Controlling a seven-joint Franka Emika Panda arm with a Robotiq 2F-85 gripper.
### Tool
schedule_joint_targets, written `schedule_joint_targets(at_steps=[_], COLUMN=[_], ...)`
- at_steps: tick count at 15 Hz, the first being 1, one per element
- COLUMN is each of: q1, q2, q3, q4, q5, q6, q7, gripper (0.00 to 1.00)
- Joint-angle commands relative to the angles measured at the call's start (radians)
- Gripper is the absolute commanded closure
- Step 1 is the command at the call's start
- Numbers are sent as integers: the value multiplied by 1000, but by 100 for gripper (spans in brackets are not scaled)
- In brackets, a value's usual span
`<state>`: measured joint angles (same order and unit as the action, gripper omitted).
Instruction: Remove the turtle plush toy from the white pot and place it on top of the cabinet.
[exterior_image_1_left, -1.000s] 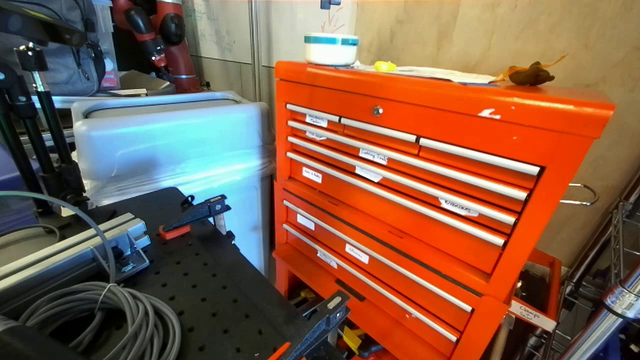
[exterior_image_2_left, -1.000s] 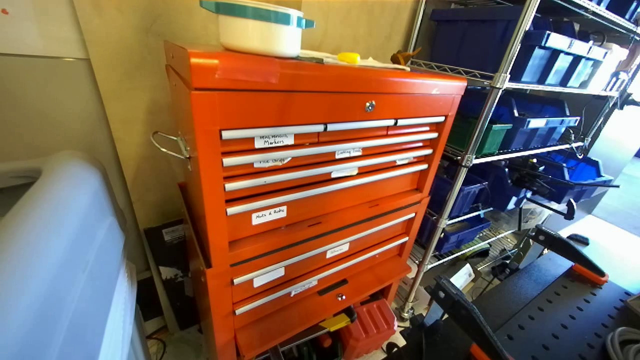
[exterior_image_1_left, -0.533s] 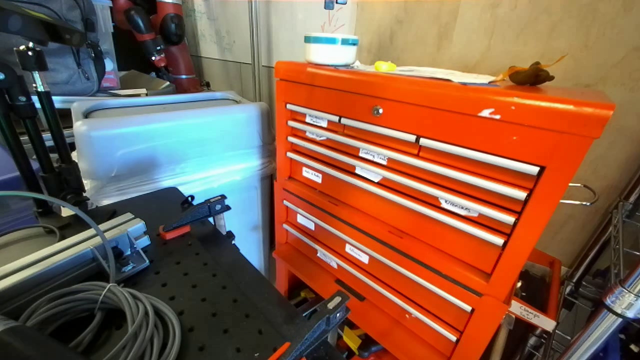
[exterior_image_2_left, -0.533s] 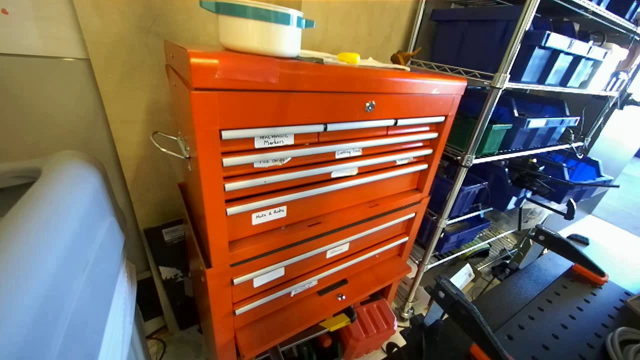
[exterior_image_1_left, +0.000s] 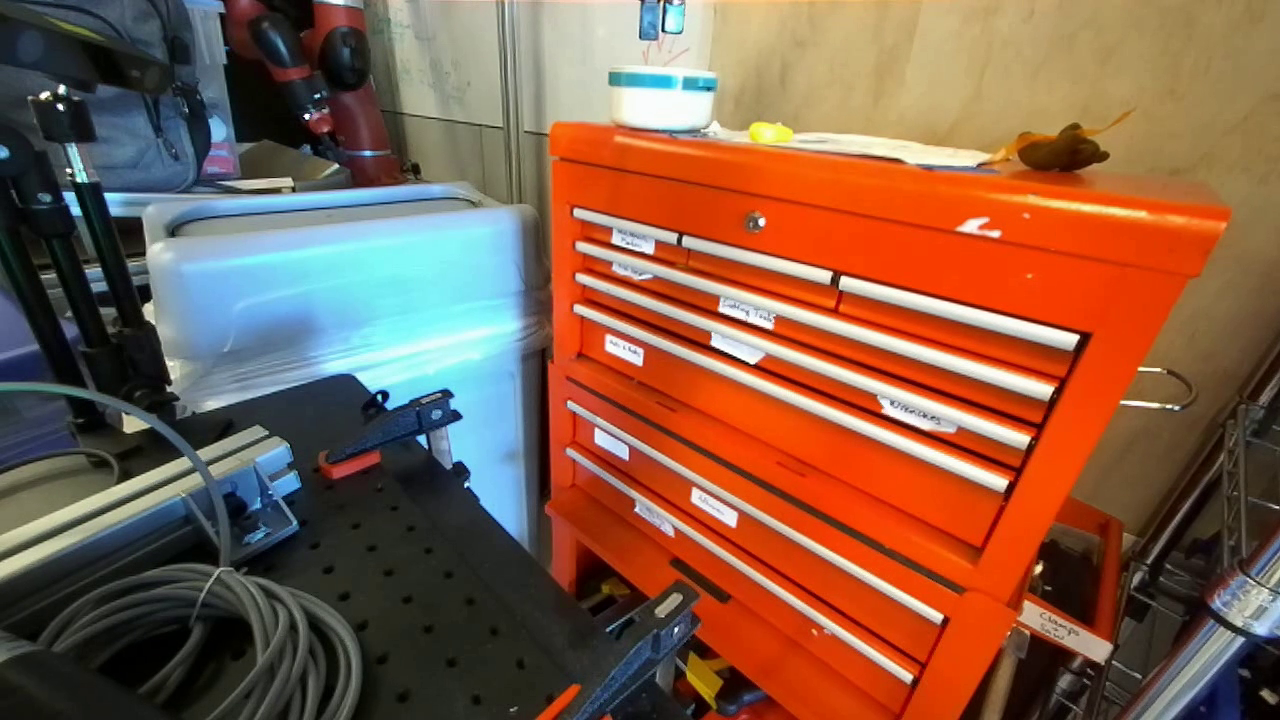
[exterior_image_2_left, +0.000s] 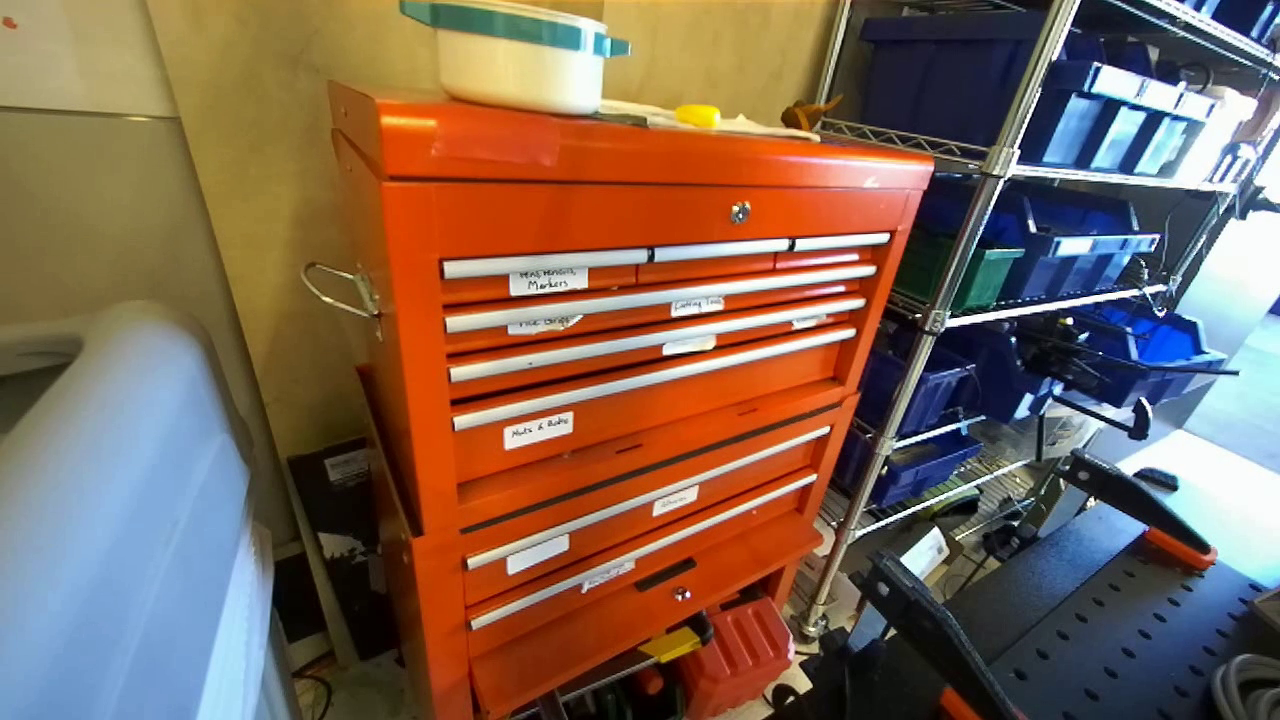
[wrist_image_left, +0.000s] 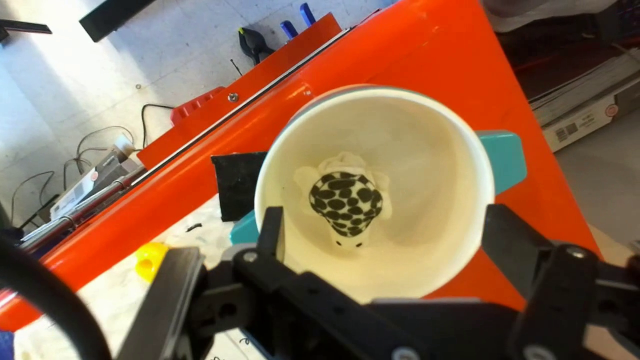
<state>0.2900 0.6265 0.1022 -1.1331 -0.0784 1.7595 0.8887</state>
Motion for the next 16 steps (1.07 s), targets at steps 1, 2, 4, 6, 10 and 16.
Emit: schedule_joint_targets(at_steps=[1,2,4,6,10,16], q1=[28,30,32,34,22,31], q2=[47,54,67,80,90,109], q3=[-29,-33,-39,-45,-31,-42], q4=[77,83,97,105,66,9], q5=[-4,-6,-5,-6,-25,-77], q6=[-36,-35,-38,-39,-27,-32], q7=[-11,-11,-9,-7,-5,-8], gripper=[0,0,0,0,42,88])
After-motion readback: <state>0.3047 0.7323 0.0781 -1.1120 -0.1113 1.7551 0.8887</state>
